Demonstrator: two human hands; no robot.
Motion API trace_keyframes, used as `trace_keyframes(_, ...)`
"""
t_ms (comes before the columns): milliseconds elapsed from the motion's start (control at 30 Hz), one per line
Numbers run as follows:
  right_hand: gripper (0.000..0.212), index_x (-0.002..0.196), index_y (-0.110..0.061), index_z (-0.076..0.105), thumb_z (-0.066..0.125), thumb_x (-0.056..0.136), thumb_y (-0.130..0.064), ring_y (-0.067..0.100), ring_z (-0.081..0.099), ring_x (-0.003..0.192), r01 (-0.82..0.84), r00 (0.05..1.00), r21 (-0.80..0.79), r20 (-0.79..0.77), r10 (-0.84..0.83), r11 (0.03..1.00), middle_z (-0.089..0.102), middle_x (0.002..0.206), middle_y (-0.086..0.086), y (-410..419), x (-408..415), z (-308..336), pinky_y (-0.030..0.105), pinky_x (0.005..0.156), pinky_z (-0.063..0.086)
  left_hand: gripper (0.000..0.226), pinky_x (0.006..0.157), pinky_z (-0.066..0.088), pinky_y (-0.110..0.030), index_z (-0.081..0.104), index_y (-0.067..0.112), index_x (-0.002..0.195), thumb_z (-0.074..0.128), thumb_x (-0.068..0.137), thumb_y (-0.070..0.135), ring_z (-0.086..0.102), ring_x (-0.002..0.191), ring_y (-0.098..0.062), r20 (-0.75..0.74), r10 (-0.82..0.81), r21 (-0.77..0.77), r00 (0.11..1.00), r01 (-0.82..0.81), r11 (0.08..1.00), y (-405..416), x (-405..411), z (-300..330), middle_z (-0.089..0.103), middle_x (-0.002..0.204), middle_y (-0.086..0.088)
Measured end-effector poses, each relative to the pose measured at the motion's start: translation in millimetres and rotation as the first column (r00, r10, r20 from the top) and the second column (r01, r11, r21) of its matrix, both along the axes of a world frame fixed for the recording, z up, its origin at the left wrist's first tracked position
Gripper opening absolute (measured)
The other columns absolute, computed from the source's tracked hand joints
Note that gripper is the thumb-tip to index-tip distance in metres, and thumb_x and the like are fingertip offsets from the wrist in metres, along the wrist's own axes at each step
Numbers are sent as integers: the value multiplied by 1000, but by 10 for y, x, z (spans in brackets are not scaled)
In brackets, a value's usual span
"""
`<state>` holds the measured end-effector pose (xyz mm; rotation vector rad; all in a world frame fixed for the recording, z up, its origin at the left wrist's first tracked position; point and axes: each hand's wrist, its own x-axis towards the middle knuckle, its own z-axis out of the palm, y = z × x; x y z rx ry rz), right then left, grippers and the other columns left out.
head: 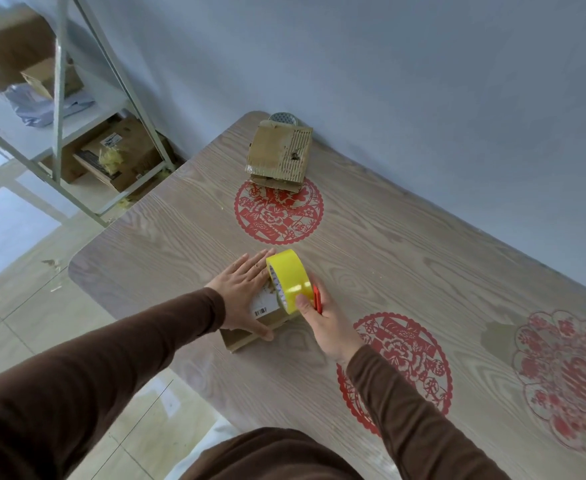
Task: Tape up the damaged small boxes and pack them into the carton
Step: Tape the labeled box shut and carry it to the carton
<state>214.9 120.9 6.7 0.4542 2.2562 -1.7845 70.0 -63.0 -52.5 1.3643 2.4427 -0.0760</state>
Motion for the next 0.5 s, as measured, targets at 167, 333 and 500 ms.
trace_keyframes(167,48,102,-18,59,44,96,-63,19,64,84,166,986,56,-40,-163,985,66,89,2,-121,315,31,48,83,53,133,126,-5,-39,-18,21,158,45,66,93,-20,153,-17,-55,45,75,998,-41,996,-14,88,-109,-21,166,-4)
trace_keyframes(333,49,113,-11,57,38,101,-54,27,65,95,80,973,243,190,-129,967,68,98,12,-76,847,-189,47,89,52,115,126,-3,-42,-15,30,159,42,75,86,-21,153,-17,-72,-20,96,997,27,995,-22,94,-113,-20,167,-3)
trace_keyframes(500,38,122,-15,54,37,106,-45,18,65,97,-25,945,309,319,-79,951,68,104,1,-98,720,-381,40,92,52,87,126,2,-44,-1,35,160,46,92,59,-8,156,-22,-115,-200,172,973,217,961,-35,182,-173,-7,169,-5)
